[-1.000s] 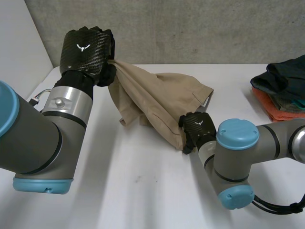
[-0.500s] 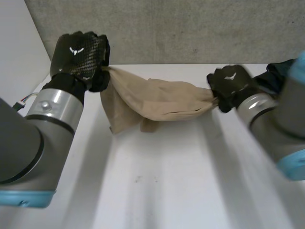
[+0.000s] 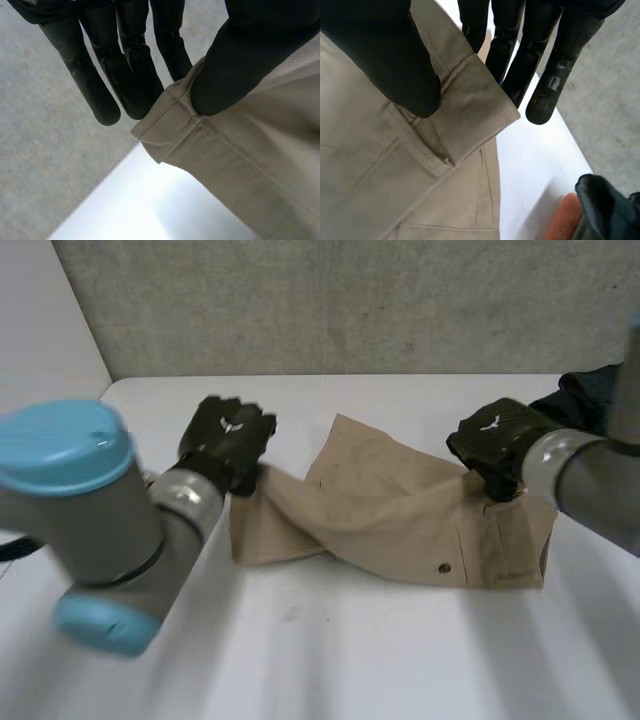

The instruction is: Fold the laundry.

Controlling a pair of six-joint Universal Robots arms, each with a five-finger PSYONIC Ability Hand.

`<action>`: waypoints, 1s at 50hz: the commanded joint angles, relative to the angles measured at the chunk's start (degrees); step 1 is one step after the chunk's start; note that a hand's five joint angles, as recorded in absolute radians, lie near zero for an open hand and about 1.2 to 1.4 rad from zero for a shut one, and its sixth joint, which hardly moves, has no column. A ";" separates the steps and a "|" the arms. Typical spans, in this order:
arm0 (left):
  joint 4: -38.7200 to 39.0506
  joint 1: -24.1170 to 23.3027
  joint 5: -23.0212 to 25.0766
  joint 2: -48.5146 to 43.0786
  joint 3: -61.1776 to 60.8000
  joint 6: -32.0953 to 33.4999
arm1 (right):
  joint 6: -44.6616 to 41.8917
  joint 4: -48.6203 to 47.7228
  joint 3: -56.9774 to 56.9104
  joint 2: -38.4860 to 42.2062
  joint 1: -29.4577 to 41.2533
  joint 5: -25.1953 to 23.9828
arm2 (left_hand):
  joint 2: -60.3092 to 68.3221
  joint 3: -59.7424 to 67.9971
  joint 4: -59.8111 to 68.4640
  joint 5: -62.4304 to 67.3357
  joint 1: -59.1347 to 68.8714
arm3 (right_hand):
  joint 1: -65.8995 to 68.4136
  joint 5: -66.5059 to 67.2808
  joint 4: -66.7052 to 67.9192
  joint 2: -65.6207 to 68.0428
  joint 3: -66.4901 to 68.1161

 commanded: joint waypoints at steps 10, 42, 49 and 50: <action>29.94 3.91 1.58 -15.65 34.54 1.60 | 6.86 -46.04 -23.80 7.26 1.94 8.18 | 11.11 11.32 11.21 14.33 14.08 | 20.35 13.61 11.87 12.45 12.25; 19.62 2.86 -2.64 1.85 -21.34 0.90 | 10.38 -37.55 17.75 8.84 4.75 0.36 | 11.11 11.32 11.21 14.33 14.08 | 20.35 13.61 11.87 12.45 12.25; 6.19 2.42 -4.58 12.03 -25.74 0.64 | 9.76 -31.15 23.21 5.25 4.31 0.09 | 11.11 11.32 11.21 14.33 14.08 | 20.35 13.61 11.87 12.45 12.25; 3.73 2.33 -4.67 13.44 -25.83 0.64 | 9.76 -29.56 23.57 3.84 4.31 0.01 | 11.11 11.32 11.21 14.33 14.08 | 20.35 13.61 11.87 12.45 12.25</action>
